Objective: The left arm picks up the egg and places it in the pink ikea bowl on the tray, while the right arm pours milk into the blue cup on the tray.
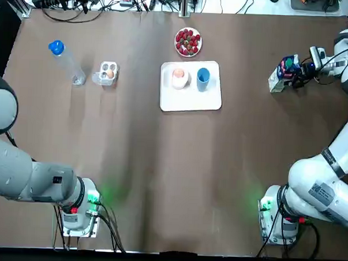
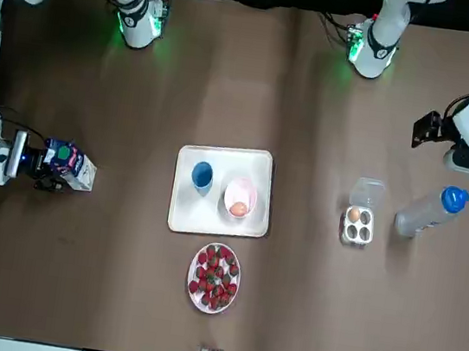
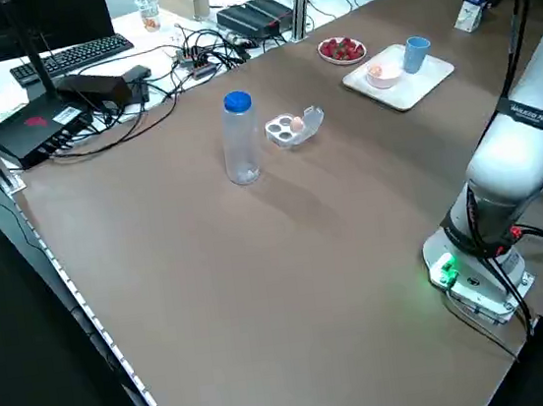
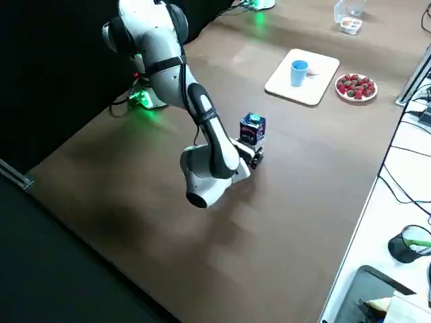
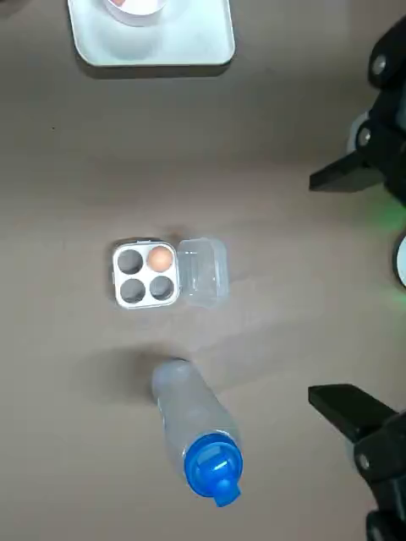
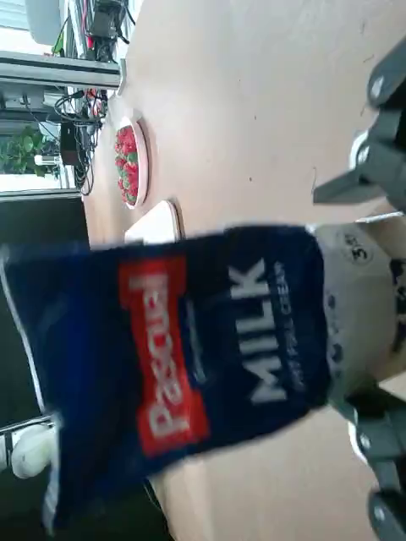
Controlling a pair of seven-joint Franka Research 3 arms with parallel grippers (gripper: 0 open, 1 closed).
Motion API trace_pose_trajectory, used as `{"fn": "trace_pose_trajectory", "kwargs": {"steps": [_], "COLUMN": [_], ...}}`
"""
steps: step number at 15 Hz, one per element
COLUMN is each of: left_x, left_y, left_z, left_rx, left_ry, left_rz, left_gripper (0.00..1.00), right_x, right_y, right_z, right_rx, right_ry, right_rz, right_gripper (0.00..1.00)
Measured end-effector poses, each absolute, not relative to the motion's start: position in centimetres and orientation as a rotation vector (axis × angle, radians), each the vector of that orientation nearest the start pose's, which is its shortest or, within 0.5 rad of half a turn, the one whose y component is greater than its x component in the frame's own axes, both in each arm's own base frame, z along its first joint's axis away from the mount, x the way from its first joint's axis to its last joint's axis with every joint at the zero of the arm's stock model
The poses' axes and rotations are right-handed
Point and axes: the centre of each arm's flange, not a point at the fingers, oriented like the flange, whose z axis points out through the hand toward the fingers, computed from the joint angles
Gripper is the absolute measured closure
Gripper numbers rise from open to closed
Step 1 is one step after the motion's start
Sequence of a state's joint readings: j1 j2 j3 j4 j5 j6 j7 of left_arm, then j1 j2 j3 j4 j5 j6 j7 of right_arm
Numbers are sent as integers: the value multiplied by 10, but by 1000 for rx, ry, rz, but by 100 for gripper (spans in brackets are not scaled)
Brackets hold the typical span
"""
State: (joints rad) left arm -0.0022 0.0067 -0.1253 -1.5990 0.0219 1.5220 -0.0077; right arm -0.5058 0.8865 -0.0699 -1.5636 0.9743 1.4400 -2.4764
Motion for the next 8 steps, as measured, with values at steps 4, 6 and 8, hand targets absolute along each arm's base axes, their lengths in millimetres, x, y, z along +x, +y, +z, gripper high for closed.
{"fn": "trace_pose_trajectory", "kwargs": {"steps": [4,6,8], "left_x": [546,546,546], "left_y": [-68,-68,-69], "left_z": [604,604,604], "left_rx": [-3107,-3107,-3106], "left_ry": [189,189,191], "left_rz": [126,126,126], "left_gripper": [0,0,0], "right_x": [558,558,557], "right_y": [-241,-242,-245], "right_z": [123,123,122], "right_rx": [-1483,-1485,-1498], "right_ry": [-1340,-1340,-1342], "right_rz": [-966,-966,-966], "right_gripper": [0,0,0]}}
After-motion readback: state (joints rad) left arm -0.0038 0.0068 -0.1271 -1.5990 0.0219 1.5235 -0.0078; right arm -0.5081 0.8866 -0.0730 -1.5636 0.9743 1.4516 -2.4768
